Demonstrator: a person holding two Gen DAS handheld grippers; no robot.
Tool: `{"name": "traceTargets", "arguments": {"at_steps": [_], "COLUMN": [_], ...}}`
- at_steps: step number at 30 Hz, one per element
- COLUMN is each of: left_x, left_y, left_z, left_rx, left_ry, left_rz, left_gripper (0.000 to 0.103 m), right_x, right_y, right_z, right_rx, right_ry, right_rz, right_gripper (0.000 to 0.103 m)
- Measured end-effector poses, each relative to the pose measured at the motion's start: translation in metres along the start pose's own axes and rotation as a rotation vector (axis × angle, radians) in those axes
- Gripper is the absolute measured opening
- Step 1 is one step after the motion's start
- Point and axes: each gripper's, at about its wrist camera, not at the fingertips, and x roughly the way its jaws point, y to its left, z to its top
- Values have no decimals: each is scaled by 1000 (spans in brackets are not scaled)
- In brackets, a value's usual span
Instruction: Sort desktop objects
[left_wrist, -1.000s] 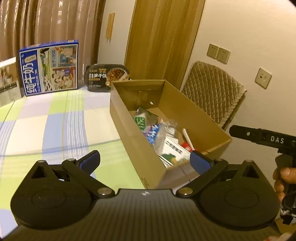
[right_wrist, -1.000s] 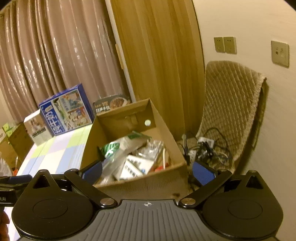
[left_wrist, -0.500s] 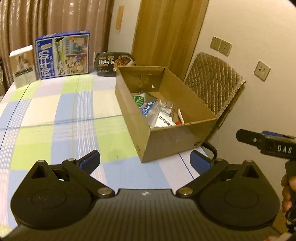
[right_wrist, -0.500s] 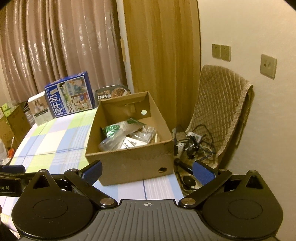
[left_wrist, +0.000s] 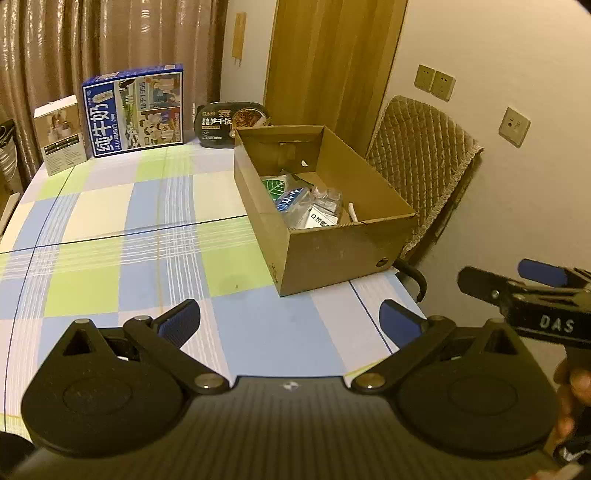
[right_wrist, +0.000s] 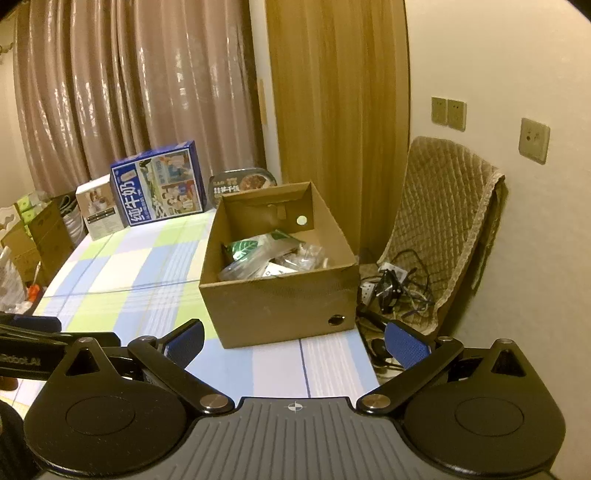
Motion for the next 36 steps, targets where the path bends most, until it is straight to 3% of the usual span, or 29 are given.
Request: {"name": "traceTargets", "arguments": {"at_steps": [12,36], "left_x": [2,31], "left_y": [-7,-10], "left_z": [-3,0], "left_rx": [1,4], "left_ry": [9,44], "left_rz": [-13,-2], "left_gripper": [101,101], "right_x": [-4,18], "right_y": [0,-14], "right_z": [8,5], "right_rx": [2,27], "right_ry": [-22,15], "right_rz": [9,12], "right_gripper": [101,101]}}
